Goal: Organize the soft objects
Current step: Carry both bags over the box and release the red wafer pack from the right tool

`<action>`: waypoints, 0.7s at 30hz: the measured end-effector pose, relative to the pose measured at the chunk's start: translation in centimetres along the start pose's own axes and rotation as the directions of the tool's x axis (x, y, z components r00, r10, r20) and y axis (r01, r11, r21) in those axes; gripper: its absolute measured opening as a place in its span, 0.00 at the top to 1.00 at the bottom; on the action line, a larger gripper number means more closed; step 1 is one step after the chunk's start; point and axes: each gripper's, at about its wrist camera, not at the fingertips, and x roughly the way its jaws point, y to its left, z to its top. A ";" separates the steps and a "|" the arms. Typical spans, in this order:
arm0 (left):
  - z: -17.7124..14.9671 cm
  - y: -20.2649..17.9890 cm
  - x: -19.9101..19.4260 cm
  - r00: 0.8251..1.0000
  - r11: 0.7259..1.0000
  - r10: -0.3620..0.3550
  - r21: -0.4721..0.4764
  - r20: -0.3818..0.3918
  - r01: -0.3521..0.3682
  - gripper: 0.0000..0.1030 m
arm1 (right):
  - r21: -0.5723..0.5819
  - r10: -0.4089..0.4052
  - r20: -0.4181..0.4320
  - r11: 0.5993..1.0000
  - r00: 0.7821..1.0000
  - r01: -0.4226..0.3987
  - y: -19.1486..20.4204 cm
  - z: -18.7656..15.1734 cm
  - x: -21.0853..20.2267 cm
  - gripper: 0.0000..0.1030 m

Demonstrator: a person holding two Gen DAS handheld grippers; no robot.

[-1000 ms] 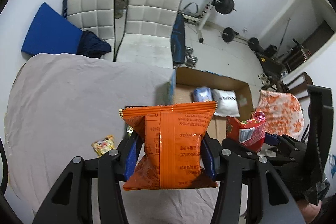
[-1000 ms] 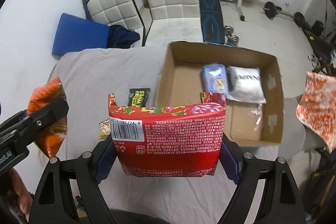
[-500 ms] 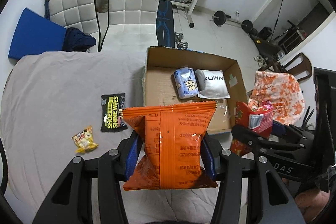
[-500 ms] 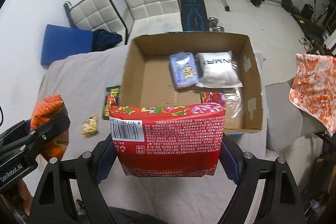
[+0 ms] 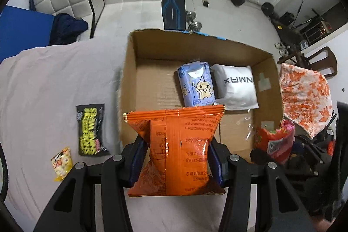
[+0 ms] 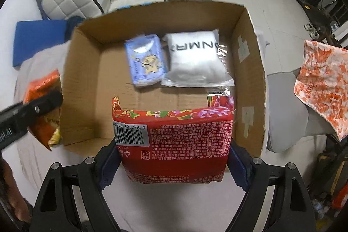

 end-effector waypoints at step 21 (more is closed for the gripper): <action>7.8 -0.4 11.5 0.981 0.994 0.106 0.016 -0.165 -0.105 0.52 | 0.018 -0.059 -0.164 0.998 0.985 0.063 -3.6 4.0 10.8 0.14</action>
